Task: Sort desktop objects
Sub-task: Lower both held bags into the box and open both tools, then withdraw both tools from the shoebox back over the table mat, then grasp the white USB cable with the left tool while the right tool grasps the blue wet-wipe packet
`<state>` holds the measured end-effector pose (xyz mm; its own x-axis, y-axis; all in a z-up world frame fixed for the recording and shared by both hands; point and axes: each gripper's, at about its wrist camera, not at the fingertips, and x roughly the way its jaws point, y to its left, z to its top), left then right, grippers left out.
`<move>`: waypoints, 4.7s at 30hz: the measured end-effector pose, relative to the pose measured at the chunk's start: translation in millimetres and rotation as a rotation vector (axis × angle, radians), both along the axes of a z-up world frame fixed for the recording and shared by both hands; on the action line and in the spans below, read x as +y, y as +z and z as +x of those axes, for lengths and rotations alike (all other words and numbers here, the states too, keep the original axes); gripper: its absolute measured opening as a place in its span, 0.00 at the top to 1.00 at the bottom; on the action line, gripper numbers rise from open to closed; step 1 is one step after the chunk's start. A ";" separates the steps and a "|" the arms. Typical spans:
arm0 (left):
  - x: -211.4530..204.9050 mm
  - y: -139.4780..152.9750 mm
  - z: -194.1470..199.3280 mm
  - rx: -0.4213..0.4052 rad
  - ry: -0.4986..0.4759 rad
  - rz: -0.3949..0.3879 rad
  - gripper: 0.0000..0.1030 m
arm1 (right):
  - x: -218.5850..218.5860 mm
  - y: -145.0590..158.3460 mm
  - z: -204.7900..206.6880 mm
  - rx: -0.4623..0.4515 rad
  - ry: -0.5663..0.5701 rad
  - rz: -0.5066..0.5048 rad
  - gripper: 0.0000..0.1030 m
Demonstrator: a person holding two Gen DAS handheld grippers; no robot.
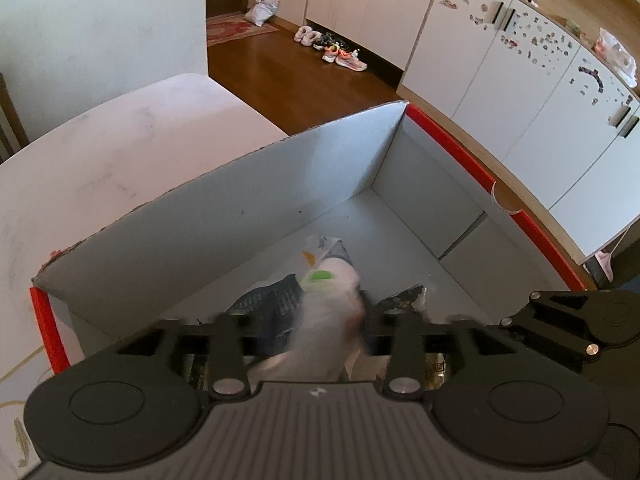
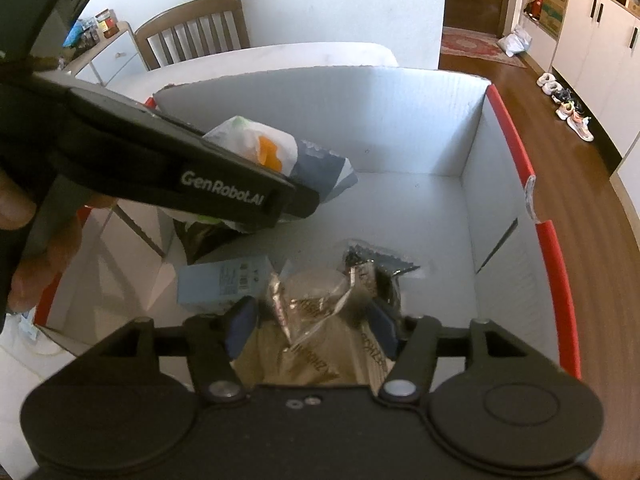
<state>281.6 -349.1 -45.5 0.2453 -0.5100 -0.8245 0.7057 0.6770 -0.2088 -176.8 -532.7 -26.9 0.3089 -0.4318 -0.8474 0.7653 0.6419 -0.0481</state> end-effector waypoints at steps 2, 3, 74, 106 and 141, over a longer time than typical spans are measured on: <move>2.5 3.0 -1.0 -0.016 0.010 -0.013 0.33 | 0.2 2.0 -1.5 -0.005 0.000 -0.001 0.39; 3.6 4.1 -1.3 -0.013 0.009 -0.020 0.33 | 0.9 2.6 -2.6 -0.006 0.003 -0.004 0.38; 180.3 66.3 -104.1 -0.123 0.027 -0.236 0.01 | 112.0 47.9 12.4 -0.097 0.064 -0.195 0.08; 342.5 24.8 -128.9 -0.154 0.231 -0.181 0.00 | 193.3 25.4 98.2 -0.136 0.204 -0.185 0.08; 428.0 -61.1 -131.9 -0.033 0.244 -0.112 0.00 | 249.8 -66.9 181.9 -0.053 0.307 -0.092 0.11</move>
<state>149.7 78.9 -106.6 0.3978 -0.5200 -0.7559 0.5322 0.8019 -0.2716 5.1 -283.0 -93.8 0.4793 -0.3855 -0.7885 0.5394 0.8381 -0.0819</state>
